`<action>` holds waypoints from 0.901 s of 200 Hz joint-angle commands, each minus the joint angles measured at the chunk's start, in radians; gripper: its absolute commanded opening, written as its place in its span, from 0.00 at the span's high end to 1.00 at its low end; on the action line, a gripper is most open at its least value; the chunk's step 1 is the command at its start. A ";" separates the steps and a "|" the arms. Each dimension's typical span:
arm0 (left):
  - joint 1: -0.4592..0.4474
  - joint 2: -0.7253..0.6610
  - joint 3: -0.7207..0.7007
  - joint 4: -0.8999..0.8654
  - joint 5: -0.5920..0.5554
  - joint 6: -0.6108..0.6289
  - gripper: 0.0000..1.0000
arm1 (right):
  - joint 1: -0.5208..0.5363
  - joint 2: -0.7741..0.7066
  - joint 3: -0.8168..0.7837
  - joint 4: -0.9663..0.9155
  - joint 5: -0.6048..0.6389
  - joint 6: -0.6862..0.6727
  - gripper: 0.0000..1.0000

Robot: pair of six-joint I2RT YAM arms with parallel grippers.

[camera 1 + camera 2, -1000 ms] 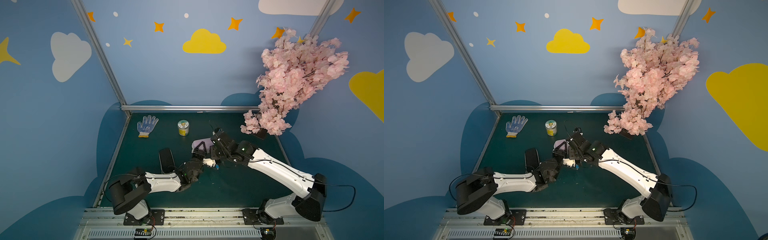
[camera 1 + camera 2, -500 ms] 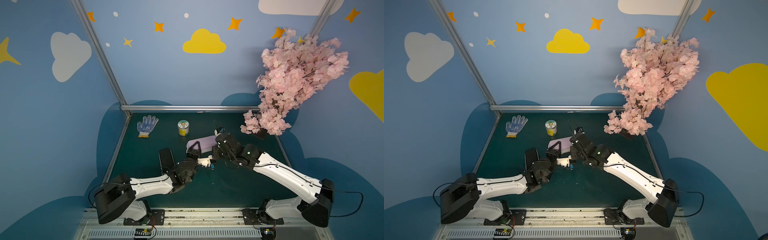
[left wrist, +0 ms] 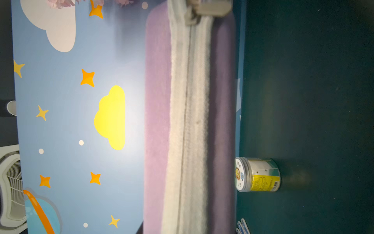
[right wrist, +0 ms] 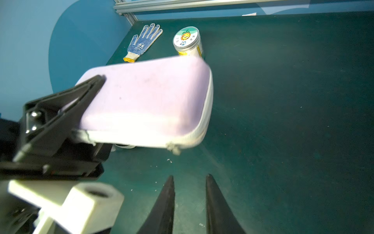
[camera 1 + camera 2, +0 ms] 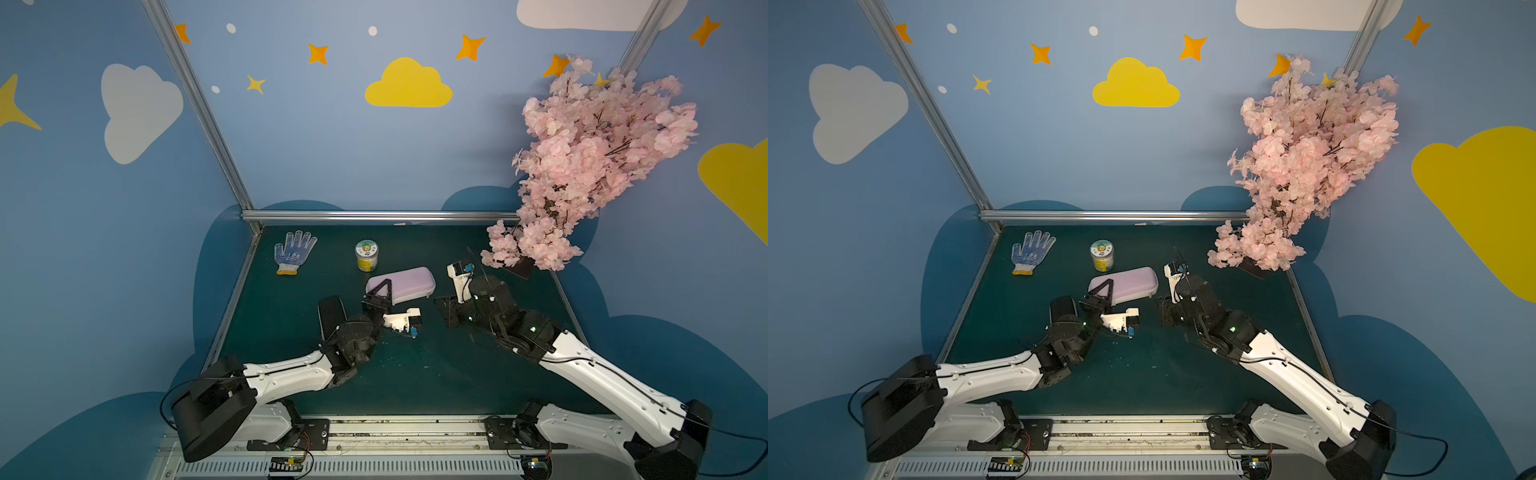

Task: Put umbrellas into zippered umbrella sleeves
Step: Zip the zipper on the umbrella sleeve.

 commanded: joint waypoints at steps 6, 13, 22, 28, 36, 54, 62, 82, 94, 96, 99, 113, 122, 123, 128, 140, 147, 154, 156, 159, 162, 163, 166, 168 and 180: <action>0.021 0.019 0.079 0.230 0.064 0.073 0.97 | -0.003 -0.049 -0.036 0.103 -0.011 -0.006 0.67; 0.021 0.021 0.084 0.223 0.068 0.067 0.97 | -0.005 -0.053 -0.037 0.102 0.001 -0.013 0.64; 0.018 0.022 0.086 0.208 0.070 0.060 0.97 | -0.010 -0.054 -0.035 0.094 0.018 -0.020 0.61; 0.015 0.024 0.084 0.205 0.069 0.057 0.97 | -0.014 -0.055 -0.035 0.092 0.020 -0.029 0.59; 0.011 0.026 0.080 0.202 0.065 0.053 0.97 | -0.019 -0.053 -0.037 0.094 0.022 -0.040 0.57; -0.001 0.026 0.076 0.189 0.055 0.040 0.97 | -0.023 -0.036 -0.037 0.107 0.023 -0.069 0.53; -0.007 0.022 0.076 0.184 0.052 0.037 0.97 | -0.026 -0.029 -0.037 0.116 0.022 -0.079 0.52; -0.021 0.016 0.075 0.165 0.048 0.032 0.97 | -0.031 -0.010 -0.025 0.144 0.012 -0.092 0.50; -0.026 0.010 0.074 0.155 0.046 0.026 0.97 | -0.029 0.003 -0.014 0.160 -0.002 -0.099 0.49; -0.026 0.009 0.074 0.154 0.046 0.025 0.97 | -0.029 0.004 -0.014 0.162 -0.002 -0.099 0.49; -0.027 0.008 0.074 0.154 0.046 0.025 0.97 | -0.029 0.008 -0.012 0.165 -0.001 -0.099 0.49; -0.034 0.006 0.071 0.145 0.043 0.020 0.97 | -0.028 0.028 -0.007 0.185 0.010 -0.101 0.49; -0.038 0.003 0.067 0.143 0.042 0.019 0.97 | -0.030 0.042 -0.002 0.192 0.023 -0.100 0.50; -0.038 0.004 0.067 0.142 0.042 0.019 0.97 | -0.030 0.043 -0.001 0.193 0.024 -0.101 0.50; -0.041 0.004 0.065 0.140 0.039 0.016 0.97 | -0.030 0.048 0.003 0.195 0.030 -0.100 0.52; -0.046 0.001 0.061 0.132 0.034 0.014 0.97 | -0.030 0.060 0.012 0.199 0.043 -0.096 0.56; -0.053 -0.001 0.057 0.129 0.030 0.011 0.97 | -0.029 0.064 0.017 0.198 0.053 -0.090 0.59; -0.057 -0.005 0.054 0.123 0.025 0.008 0.97 | -0.029 0.067 0.023 0.190 0.061 -0.090 0.62; -0.058 -0.005 0.053 0.120 0.025 0.008 0.97 | -0.029 0.068 0.024 0.188 0.063 -0.091 0.63; -0.059 -0.004 0.052 0.118 0.023 0.007 0.97 | -0.029 0.067 0.026 0.187 0.065 -0.092 0.65; -0.061 -0.007 0.050 0.114 0.022 0.005 0.97 | -0.029 0.068 0.027 0.185 0.069 -0.093 0.66; -0.061 -0.008 0.049 0.114 0.022 0.005 0.97 | -0.029 0.067 0.027 0.184 0.071 -0.093 0.66; -0.063 -0.008 0.047 0.111 0.020 0.005 0.97 | -0.029 0.068 0.028 0.179 0.077 -0.094 0.68; -0.064 -0.009 0.045 0.110 0.019 0.004 0.97 | -0.030 0.067 0.028 0.178 0.082 -0.096 0.69; -0.067 -0.015 0.039 0.099 0.012 -0.004 0.97 | -0.030 0.063 0.031 0.161 0.097 -0.101 0.75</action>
